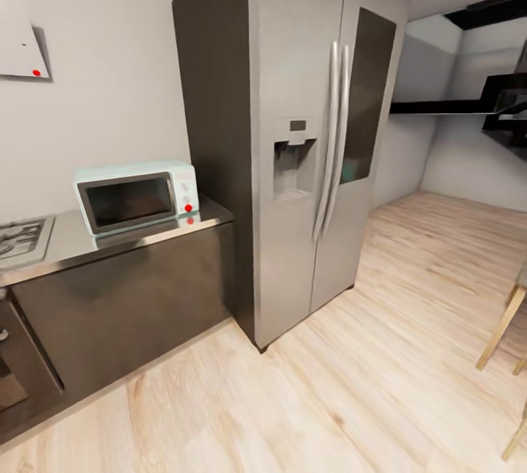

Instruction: In the kitchen, take the popcorn bag from the countertop, put it into the microwave, and heat it until the popcorn is cooked so the cooked popcorn ends up inside the bag.

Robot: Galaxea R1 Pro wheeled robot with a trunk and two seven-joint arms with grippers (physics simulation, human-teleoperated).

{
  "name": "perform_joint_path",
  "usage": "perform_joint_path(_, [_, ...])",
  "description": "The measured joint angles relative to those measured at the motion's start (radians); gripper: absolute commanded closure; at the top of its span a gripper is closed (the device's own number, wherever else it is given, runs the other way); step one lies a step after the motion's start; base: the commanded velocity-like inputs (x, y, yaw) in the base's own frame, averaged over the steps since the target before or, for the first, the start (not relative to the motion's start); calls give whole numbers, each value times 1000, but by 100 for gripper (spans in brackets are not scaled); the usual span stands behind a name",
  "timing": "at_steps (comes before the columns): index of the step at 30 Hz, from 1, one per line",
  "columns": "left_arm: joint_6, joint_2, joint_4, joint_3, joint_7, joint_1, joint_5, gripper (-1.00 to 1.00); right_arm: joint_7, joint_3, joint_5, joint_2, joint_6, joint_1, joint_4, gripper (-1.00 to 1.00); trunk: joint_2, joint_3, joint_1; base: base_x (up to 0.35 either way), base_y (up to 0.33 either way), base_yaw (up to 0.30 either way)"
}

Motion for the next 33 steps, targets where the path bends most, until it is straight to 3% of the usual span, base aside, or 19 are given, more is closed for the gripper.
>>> perform_joint_path(16, [-9,0,0,0,0,0,0,-100,0,0,0,0,0,0,0,-100,0,0,0,335,0,268])
perform_joint_path(33, [-12,-7,0,2,0,0,0,-100,0,0,-1,-2,0,0,-1,-100,0,0,1,10,0,268])
